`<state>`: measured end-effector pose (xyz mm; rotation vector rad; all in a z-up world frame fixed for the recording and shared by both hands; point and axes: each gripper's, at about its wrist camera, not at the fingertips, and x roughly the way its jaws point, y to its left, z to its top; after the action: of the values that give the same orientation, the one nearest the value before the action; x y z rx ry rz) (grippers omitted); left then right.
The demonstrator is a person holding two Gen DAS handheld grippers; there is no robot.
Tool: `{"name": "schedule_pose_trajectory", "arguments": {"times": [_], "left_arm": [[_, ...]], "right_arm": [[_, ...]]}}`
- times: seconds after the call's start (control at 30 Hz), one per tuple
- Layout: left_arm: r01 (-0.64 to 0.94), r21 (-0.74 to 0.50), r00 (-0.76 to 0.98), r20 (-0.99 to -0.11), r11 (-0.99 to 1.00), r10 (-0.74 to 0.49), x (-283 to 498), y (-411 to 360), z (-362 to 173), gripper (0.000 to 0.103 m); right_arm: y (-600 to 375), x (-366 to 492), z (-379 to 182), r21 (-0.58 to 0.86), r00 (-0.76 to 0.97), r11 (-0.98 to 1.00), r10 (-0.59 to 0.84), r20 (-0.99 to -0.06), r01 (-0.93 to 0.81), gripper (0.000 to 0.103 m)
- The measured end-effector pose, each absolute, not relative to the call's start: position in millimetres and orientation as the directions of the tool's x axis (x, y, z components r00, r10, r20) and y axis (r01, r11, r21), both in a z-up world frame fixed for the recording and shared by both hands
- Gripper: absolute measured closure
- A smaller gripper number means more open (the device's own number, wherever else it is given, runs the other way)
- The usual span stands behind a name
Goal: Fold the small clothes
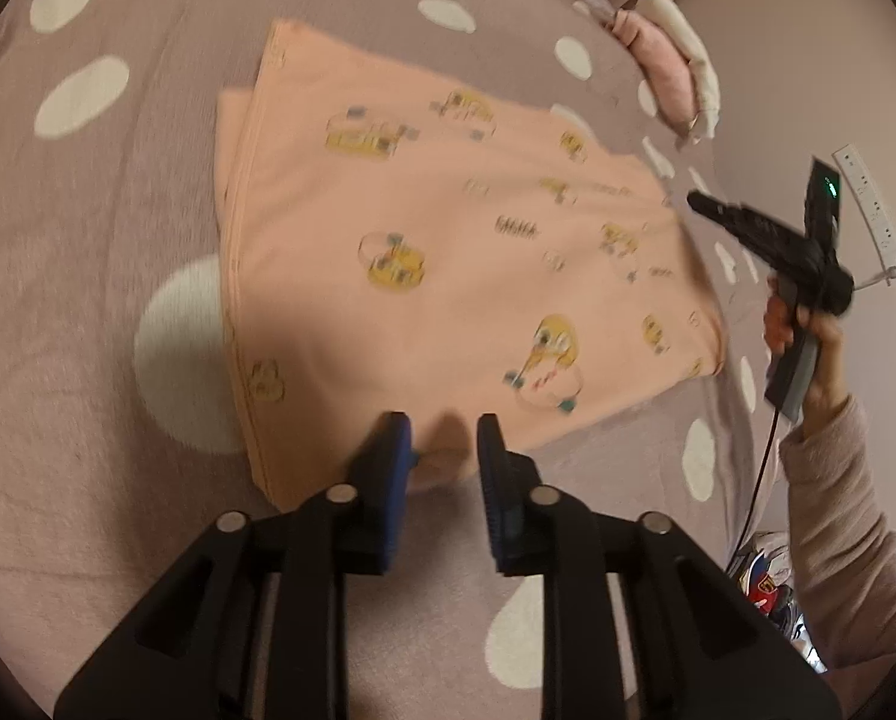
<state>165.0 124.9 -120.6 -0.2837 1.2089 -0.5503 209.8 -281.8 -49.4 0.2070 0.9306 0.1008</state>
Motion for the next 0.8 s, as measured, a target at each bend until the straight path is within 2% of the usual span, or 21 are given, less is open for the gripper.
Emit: {"name": "schedule_pose_trajectory", "arguments": {"times": [0.17, 0.3, 0.37, 0.47, 0.53, 0.67, 0.8], "left_arm": [[0.245, -0.526, 0.316, -0.751, 0.814, -0.58, 191.4, 115.3, -103.0, 0.079], [0.2, -0.5, 0.378, -0.754, 0.843, -0.537, 220.9, 111.7, -107.6, 0.079], [0.168, -0.435, 0.417, -0.782, 0.884, -0.464, 233.4, 112.5, -112.5, 0.079], [0.099, -0.341, 0.447, -0.824, 0.935, -0.348, 251.3, 120.8, -125.8, 0.08], [0.071, -0.362, 0.461, -0.814, 0.929, -0.352, 260.8, 129.6, -129.1, 0.081], [0.024, -0.358, 0.478, -0.816, 0.934, -0.325, 269.9, 139.9, -120.9, 0.081], [0.067, -0.375, 0.486, -0.797, 0.925, -0.359, 252.8, 145.6, -105.0, 0.074]], "right_arm": [[-245.1, 174.4, -41.7, 0.274, 0.584, 0.941, 0.339, -0.738, -0.2, 0.098], [-217.0, 150.8, -60.6, 0.236, 0.518, 0.922, 0.369, -0.771, -0.306, 0.098], [-205.4, 138.5, -76.5, 0.18, 0.478, 0.921, 0.338, -0.811, -0.346, 0.098], [-197.2, 118.7, -96.4, 0.13, 0.432, 0.918, 0.297, -0.852, -0.374, 0.098], [-198.5, 100.2, -96.7, 0.094, 0.452, 0.916, 0.279, -0.847, -0.39, 0.098], [-208.2, 96.0, -90.7, 0.148, 0.406, 0.919, 0.3, -0.864, -0.365, 0.098], [-206.8, 95.5, -74.1, 0.178, 0.43, 0.912, 0.338, -0.837, -0.37, 0.098]]}}
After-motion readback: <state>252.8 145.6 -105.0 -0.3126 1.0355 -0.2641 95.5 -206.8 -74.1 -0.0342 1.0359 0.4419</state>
